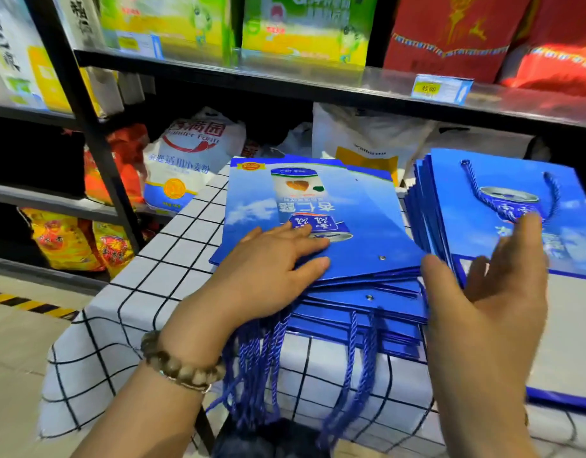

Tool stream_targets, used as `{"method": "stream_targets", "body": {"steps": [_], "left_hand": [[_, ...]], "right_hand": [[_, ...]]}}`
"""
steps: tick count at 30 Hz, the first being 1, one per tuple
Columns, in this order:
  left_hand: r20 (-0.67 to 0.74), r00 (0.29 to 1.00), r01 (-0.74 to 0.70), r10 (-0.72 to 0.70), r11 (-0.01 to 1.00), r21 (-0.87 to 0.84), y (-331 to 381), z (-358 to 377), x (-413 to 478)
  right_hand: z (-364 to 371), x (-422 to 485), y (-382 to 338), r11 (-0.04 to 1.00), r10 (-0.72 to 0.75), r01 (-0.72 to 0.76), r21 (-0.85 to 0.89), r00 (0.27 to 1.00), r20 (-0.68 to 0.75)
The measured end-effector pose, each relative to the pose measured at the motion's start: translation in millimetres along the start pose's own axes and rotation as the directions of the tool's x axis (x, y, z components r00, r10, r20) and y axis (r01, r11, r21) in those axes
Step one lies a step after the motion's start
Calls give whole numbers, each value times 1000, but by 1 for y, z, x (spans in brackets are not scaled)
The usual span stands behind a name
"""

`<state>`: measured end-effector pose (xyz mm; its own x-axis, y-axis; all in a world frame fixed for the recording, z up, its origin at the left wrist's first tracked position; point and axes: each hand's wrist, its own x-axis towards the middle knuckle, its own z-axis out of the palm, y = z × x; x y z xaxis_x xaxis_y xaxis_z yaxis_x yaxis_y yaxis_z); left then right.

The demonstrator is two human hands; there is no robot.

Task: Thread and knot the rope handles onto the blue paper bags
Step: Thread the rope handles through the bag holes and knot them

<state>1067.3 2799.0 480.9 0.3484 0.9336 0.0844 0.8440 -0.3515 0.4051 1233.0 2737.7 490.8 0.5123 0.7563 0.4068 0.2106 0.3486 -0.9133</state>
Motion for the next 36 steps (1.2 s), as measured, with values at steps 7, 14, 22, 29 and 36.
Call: {"method": "stream_targets", "body": {"steps": [7, 14, 22, 29, 36], "left_hand": [[-207, 978, 61, -28, 986, 153, 9, -32, -27], [-222, 972, 189, -80, 830, 525, 5, -35, -54], [-314, 865, 111, -390, 760, -640, 26, -33, -52], [33, 942, -48, -335, -231, -972, 47, -40, -51], [1, 967, -55, -255, -214, -975, 44, -52, -36]], "right_hand": [[19, 15, 20, 546, 14, 658, -518, 611, 791], [31, 4, 24, 486, -9, 659, -574, 661, 750], [36, -4, 19, 457, -118, 662, -594, 707, 697], [19, 3, 5, 924, 43, 279, -261, 602, 797], [16, -4, -15, 994, -34, 106, -39, 606, 794]]}}
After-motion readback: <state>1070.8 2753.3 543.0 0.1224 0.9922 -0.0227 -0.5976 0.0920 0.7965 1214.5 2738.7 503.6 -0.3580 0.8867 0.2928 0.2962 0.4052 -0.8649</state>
